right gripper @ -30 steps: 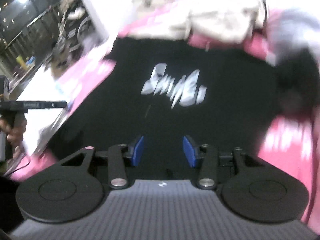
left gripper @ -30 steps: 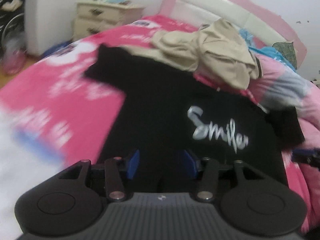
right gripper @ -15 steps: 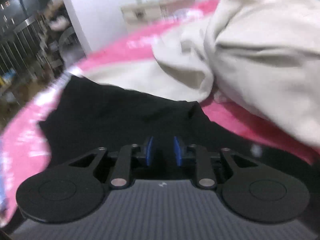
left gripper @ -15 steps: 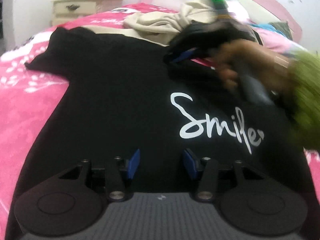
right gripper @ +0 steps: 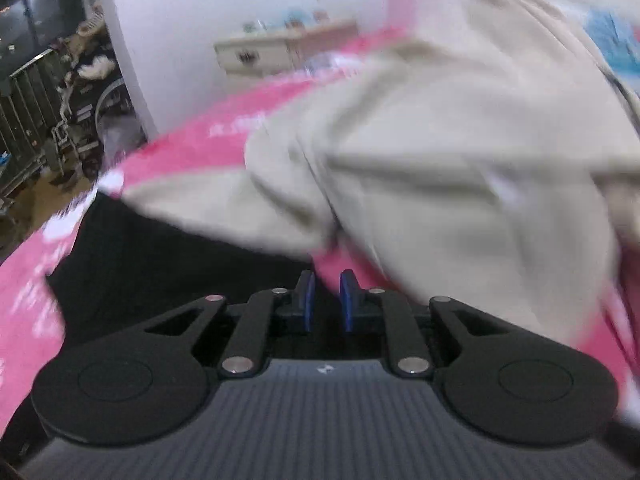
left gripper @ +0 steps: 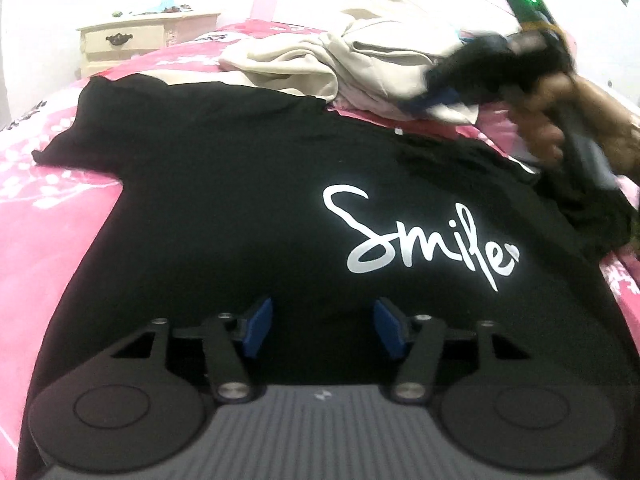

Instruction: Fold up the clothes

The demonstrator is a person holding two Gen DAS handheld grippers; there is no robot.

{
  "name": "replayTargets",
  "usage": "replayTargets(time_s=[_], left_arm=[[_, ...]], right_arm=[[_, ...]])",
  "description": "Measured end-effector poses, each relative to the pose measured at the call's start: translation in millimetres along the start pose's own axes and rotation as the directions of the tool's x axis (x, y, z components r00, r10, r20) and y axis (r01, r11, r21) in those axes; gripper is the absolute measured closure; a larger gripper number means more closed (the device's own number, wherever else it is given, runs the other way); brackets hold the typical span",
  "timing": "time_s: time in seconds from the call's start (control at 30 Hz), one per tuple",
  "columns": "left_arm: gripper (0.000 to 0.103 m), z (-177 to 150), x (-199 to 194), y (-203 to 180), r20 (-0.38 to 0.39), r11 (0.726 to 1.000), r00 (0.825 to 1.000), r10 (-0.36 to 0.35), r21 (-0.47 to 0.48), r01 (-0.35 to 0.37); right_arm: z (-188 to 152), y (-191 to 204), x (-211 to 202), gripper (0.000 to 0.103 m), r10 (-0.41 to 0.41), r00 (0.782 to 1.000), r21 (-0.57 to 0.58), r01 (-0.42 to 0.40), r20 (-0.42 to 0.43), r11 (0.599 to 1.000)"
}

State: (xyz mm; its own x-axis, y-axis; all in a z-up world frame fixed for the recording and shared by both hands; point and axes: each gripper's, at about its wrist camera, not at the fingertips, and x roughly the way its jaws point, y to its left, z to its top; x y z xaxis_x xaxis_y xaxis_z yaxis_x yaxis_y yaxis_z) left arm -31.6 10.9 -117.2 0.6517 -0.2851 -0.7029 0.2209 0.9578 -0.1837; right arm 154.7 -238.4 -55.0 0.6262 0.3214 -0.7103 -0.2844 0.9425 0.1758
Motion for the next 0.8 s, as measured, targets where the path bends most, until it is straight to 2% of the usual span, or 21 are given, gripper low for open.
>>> replayTargets(time_s=[0.07, 0.1, 0.13, 0.2, 0.23, 0.3, 0.4, 0.5, 0.53, 0.57, 0.63, 0.67, 0.73, 0.8], left_arm=[[0.044, 0.5, 0.7, -0.7, -0.002, 1.000, 1.000, 0.001, 0.006, -0.001], [0.044, 0.7, 1.1, -0.5, -0.002, 1.000, 1.000, 0.002, 0.004, -0.002], [0.044, 1.1, 1.2, -0.3, -0.002, 1.000, 1.000, 0.001, 0.000, -0.001], [0.044, 2.3, 1.5, 0.4, -0.001, 1.000, 1.000, 0.001, -0.012, -0.001], [0.044, 3.2, 1.6, 0.9, -0.002, 1.000, 1.000, 0.001, -0.020, -0.001], [0.044, 7.3, 0.8, 1.4, -0.009, 0.999, 1.000, 0.003, -0.040, -0.003], [0.044, 15.8, 0.1, 2.8, -0.008, 0.997, 1.000, 0.017, -0.081, -0.017], [0.043, 24.1, 1.8, 2.0, 0.002, 0.994, 1.000, 0.031, -0.109, -0.031], [0.043, 26.5, 3.2, 0.3, 0.003, 0.993, 1.000, 0.029, -0.111, -0.029], [0.043, 28.8, 4.7, -1.6, 0.003, 0.993, 1.000, 0.026, -0.111, -0.025], [0.043, 32.5, 7.7, -8.3, 0.007, 0.994, 1.000, 0.007, -0.106, -0.006], [0.042, 33.4, 9.6, -12.8, 0.009, 0.995, 1.000, -0.003, -0.099, 0.003], [0.042, 35.2, 14.6, -23.9, 0.011, 0.996, 1.000, -0.029, -0.082, 0.029], [0.042, 37.3, 19.7, -35.7, 0.012, 0.996, 0.998, -0.059, -0.067, 0.059]], right_arm=[[-12.7, -17.3, 2.0, 0.090, -0.035, 0.998, 0.041, 0.038, -0.060, 0.998], [-18.5, -26.7, 8.8, 0.090, -0.090, 0.993, 0.042, 0.094, -0.075, 0.995], [-23.7, -34.8, 15.6, 0.090, -0.156, 0.985, 0.036, 0.159, -0.068, 0.987], [-28.7, -51.0, 19.4, 0.090, -0.274, 0.962, 0.060, 0.273, 0.008, 0.960], [-30.2, -57.3, 14.3, 0.090, -0.300, 0.953, 0.102, 0.294, 0.047, 0.950], [-39.7, -64.3, -13.9, 0.089, -0.263, 0.959, 0.224, 0.234, 0.107, 0.946], [-65.1, -63.8, -63.8, 0.076, -0.186, 0.971, 0.333, 0.128, 0.149, 0.934], [-92.7, -66.2, -117.3, 0.070, -0.204, 0.970, 0.335, 0.149, 0.136, 0.930], [-99.5, -70.4, -136.3, 0.068, -0.245, 0.960, 0.319, 0.193, 0.133, 0.928], [-106.7, -74.3, -156.2, 0.065, -0.313, 0.940, 0.295, 0.263, 0.134, 0.919], [-116.9, -80.3, -185.8, 0.054, -0.452, 0.880, 0.232, 0.414, 0.146, 0.880], [-121.1, -81.5, -198.0, 0.052, -0.516, 0.843, 0.193, 0.486, 0.152, 0.852], [-126.8, -88.0, -206.9, 0.042, -0.593, 0.793, 0.101, 0.585, 0.137, 0.805], [-129.7, -97.9, -203.2, 0.042, -0.618, 0.781, 0.016, 0.619, 0.092, 0.785]])
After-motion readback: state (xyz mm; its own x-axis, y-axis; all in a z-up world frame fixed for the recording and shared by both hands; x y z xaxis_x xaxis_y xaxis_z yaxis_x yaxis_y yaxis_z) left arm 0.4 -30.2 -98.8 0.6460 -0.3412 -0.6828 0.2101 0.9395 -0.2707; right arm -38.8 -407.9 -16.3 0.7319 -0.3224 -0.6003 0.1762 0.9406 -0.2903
